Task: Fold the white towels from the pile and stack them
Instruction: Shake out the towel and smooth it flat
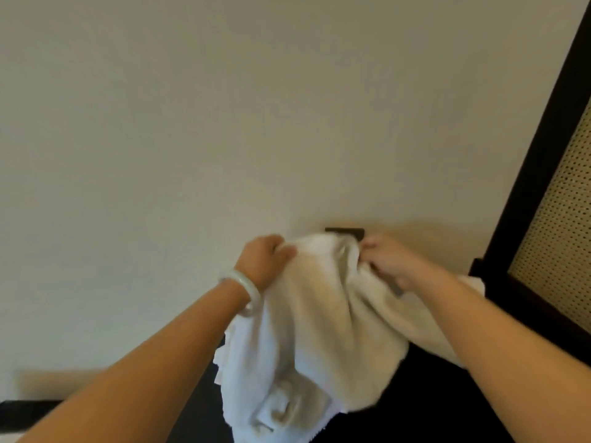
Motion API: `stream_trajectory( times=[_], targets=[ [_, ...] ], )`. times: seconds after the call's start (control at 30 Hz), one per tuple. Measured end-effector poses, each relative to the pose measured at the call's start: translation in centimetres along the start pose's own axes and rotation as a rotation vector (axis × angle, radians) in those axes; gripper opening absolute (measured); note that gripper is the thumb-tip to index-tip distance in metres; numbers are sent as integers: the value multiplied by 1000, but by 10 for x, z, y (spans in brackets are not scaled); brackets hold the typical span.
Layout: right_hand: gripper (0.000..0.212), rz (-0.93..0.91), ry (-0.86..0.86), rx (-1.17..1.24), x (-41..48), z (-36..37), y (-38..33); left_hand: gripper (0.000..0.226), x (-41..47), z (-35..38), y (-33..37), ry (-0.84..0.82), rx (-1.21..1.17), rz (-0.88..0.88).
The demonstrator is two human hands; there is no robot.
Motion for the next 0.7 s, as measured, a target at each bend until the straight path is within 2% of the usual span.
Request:
stream_trajectory(
  times=[0.07, 0.13, 0.27, 0.3, 0.4, 0.43, 0.5, 0.57, 0.63, 0.7],
  targets=[
    [11, 156, -117, 20, -9, 20, 59, 19, -24, 45, -32, -136, 28, -145],
    [16, 266, -191, -23, -23, 25, 112, 24, -48, 72, -63, -243, 21, -258],
    [7, 345, -253, -295, -51, 17, 187, 32, -81, 86, -99, -412, 123, -251],
    [7, 367, -284, -340, -58, 15, 201, 33, -85, 84, -103, -407, 132, -265],
    [37, 384, -267, -399, -70, 9, 227, 34, -91, 72, -113, -386, 56, -317],
    [40, 373, -249, -433, -72, 8, 232, 35, -92, 69, -116, -411, 7, -327],
    [31, 374, -250, -594, -77, 7, 238, 35, -97, 64, -120, -483, -65, -334],
    [23, 391, -254, -723, -82, 8, 238, 27, -102, 59, -119, -477, -89, -324],
    [16, 360, -223, -669, -78, 4, 225, 26, -100, 51, -110, -359, -124, -288],
    [16, 294, -98, -464, -70, -9, 191, 33, -90, 41, -93, -223, -168, -232]
  ],
)
Point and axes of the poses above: each hand's wrist, its own x-axis towards the middle knuckle, its own z-axis out of the palm, y = z × x, the point moved 2 cm from there along x, towards the middle knuckle, and after that the axes turned 8 degrees about x, right-handed, at the moved point
